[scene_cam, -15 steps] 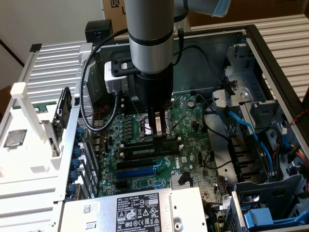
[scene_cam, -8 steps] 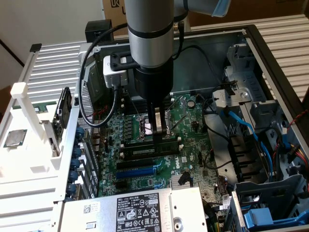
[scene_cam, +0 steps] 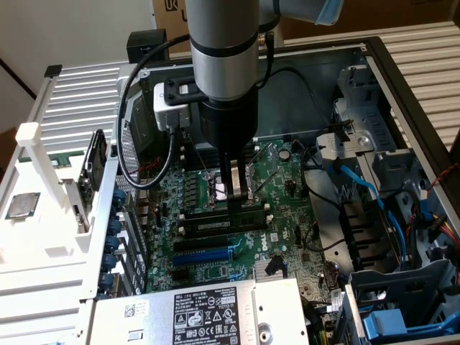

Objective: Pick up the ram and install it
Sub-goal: 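Press down the ram until it locks into place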

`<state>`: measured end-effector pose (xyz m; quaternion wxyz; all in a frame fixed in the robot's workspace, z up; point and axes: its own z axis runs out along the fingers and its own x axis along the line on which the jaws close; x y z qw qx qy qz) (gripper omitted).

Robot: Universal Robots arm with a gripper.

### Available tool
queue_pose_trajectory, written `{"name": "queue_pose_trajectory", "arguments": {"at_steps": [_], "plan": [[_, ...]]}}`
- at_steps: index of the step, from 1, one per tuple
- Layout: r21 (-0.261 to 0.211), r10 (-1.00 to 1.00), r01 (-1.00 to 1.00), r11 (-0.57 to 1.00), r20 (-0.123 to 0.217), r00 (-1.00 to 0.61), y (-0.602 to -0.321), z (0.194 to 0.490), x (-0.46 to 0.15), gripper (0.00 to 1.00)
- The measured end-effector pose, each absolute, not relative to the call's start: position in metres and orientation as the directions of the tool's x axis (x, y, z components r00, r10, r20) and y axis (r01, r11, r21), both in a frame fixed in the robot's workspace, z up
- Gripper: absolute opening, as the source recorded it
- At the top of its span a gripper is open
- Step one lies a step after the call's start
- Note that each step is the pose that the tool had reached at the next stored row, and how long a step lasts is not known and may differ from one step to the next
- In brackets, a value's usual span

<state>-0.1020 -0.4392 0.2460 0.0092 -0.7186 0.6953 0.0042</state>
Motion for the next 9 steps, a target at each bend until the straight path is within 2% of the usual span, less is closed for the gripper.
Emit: {"name": "queue_pose_trajectory", "arguments": {"at_steps": [4,5,9], "plan": [[-0.007,-0.999,-0.999,-0.033,-0.019,0.033,-0.4392,0.246,-0.102,0.2],[-0.007,-0.999,-0.999,-0.033,-0.019,0.033,-0.4392,0.246,-0.102,0.12],[-0.007,-0.999,-0.999,-0.033,-0.019,0.033,-0.4392,0.246,-0.102,0.1]]}}
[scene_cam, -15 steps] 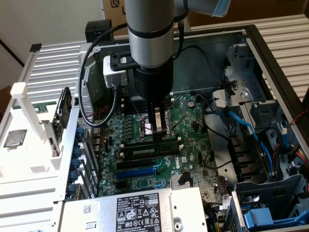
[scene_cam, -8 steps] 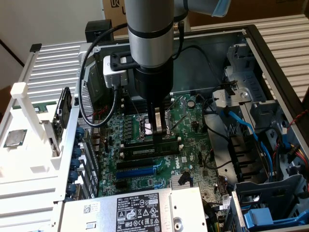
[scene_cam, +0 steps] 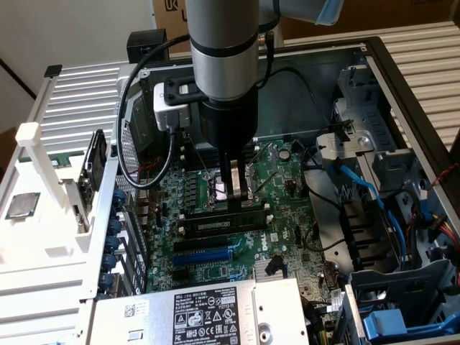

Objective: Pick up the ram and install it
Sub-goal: 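Press down the ram until it locks into place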

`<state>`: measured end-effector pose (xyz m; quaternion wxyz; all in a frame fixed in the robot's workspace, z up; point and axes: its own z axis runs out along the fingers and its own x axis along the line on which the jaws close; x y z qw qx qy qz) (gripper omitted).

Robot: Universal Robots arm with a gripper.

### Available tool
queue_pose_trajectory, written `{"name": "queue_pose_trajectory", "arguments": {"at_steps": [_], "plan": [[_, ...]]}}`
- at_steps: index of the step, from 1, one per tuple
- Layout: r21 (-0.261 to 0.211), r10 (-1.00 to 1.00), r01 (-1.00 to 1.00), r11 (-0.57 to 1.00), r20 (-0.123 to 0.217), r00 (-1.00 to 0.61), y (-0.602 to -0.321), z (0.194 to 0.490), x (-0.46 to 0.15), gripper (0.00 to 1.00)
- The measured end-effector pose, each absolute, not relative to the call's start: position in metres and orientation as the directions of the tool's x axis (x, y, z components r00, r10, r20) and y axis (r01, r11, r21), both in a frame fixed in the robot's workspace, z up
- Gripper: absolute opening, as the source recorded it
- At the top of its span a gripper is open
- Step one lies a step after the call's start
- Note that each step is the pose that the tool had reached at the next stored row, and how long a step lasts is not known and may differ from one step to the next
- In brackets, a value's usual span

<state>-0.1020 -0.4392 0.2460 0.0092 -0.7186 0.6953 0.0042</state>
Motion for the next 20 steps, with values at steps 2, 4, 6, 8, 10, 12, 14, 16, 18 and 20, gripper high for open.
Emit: {"name": "queue_pose_trajectory", "arguments": {"at_steps": [2,4,6,8,10,12,14,16,18,20], "plan": [[-0.007,-0.999,-0.999,-0.033,-0.01,0.033,-0.439,0.246,-0.102,0.1],[-0.006,-0.999,-0.999,-0.033,0.008,0.033,-0.438,0.246,-0.103,0.1],[-0.006,-0.999,-0.999,-0.033,0.008,0.033,-0.437,0.245,-0.104,0.1],[-0.006,-0.999,-0.999,-0.033,0.009,0.033,-0.436,0.245,-0.107,0.1],[-0.005,-0.999,-0.999,-0.033,0.011,0.033,-0.431,0.245,-0.107,0.1],[-0.004,-0.999,-0.999,-0.033,0.018,0.033,-0.429,0.243,-0.107,0.1],[-0.003,-0.999,-0.999,-0.032,0.019,0.032,-0.429,0.242,-0.108,0.1],[-0.001,-0.999,-0.999,-0.032,0.019,0.032,-0.428,0.241,-0.109,0.1],[0.0,-0.999,-0.999,-0.032,0.019,0.032,-0.428,0.241,-0.109,0.1],[0.001,-0.999,-1.0,-0.031,0.019,0.031,-0.428,0.24,-0.109,0.1]]}}
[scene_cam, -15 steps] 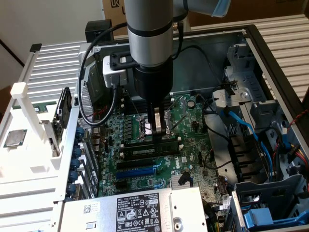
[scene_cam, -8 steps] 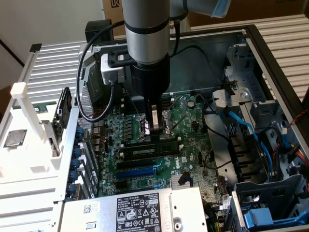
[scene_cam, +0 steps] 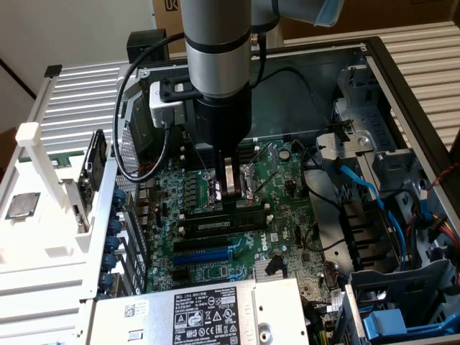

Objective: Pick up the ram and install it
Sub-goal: 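Press down the ram until it locks into place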

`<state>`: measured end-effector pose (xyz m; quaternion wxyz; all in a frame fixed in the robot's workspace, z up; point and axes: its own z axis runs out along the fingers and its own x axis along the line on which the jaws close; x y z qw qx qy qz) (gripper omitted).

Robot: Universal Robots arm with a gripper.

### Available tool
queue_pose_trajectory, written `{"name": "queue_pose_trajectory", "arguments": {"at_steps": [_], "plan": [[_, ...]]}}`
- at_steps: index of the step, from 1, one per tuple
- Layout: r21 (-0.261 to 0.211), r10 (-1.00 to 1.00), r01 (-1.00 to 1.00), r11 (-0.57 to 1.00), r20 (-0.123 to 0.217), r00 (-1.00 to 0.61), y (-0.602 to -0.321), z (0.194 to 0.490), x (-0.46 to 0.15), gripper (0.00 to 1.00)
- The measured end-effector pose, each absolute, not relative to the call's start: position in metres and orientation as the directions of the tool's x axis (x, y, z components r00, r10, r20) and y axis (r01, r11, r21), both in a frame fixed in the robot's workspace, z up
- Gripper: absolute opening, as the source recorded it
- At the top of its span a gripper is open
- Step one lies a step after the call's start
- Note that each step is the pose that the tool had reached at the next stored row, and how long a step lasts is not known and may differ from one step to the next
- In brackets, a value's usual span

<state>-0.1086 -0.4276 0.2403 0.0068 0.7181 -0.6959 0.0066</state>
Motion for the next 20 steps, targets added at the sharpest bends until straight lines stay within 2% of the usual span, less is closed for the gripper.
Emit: {"name": "queue_pose_trajectory", "arguments": {"at_steps": [20], "plan": [[0.005,-0.999,-1.0,-0.031,0.019,0.031,-0.4268,0.2376,-0.1094,0.1]]}}
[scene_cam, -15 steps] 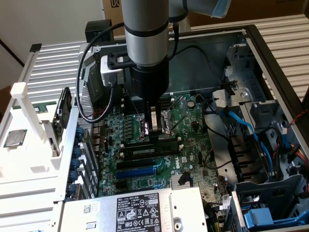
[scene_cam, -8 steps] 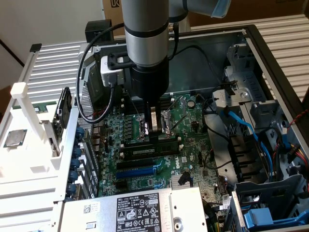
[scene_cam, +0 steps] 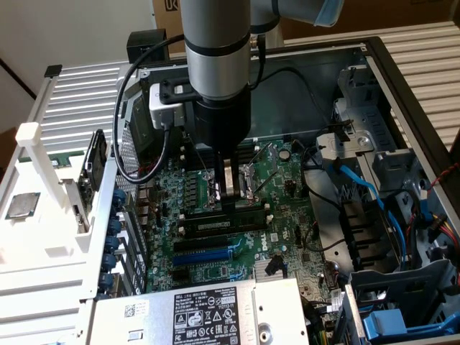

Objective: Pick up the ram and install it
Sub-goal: 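Press down the ram until it locks into place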

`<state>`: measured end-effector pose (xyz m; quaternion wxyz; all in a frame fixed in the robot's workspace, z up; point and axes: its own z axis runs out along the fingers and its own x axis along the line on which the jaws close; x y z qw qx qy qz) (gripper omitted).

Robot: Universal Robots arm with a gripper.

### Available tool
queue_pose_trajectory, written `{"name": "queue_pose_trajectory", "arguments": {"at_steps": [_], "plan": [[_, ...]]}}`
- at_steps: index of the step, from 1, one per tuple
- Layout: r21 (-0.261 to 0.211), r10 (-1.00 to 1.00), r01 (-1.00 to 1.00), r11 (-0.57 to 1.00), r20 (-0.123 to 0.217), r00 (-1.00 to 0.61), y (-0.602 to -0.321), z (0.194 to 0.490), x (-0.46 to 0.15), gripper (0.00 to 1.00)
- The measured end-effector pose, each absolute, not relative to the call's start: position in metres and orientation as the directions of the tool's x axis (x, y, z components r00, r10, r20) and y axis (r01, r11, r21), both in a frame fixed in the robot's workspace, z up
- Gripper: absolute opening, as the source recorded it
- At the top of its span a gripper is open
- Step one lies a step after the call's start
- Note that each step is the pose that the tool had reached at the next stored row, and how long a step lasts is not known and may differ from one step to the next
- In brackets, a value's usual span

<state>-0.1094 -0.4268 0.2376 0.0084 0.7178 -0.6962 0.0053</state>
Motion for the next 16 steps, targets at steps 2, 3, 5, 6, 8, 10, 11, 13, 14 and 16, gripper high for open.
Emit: {"name": "queue_pose_trajectory", "arguments": {"at_steps": [2,3,5,6,8,10,11,13,14,16], "plan": [[0.005,-0.999,-1.0,-0.03,0.02,0.031,-0.4261,0.2373,-0.1095,0.1],[0.005,-0.999,-1.0,-0.03,0.02,0.031,-0.4261,0.2373,-0.1095,0.1],[0.005,-0.999,-1.0,-0.031,0.02,0.031,-0.4262,0.2371,-0.1095,0.1],[0.005,-0.999,-1.0,-0.031,0.02,0.031,-0.4261,0.2369,-0.1095,0.1],[0.005,-0.999,-1.0,-0.031,0.02,0.031,-0.4261,0.2364,-0.1095,0.1],[0.005,-0.999,-1.0,-0.031,0.02,0.031,-0.4261,0.236,-0.1095,0.1],[0.005,-0.999,-1.0,-0.031,0.021,0.031,-0.4261,0.2358,-0.1095,0.1],[0.006,-0.999,-1.0,-0.03,0.021,0.031,-0.4261,0.2356,-0.1095,0.1],[0.005,-0.999,-1.0,-0.03,0.02,0.03,-0.4262,0.2354,-0.1096,0.1],[0.006,-0.999,-1.0,-0.03,0.021,0.031,-0.4263,0.2353,-0.1096,0.1]]}}
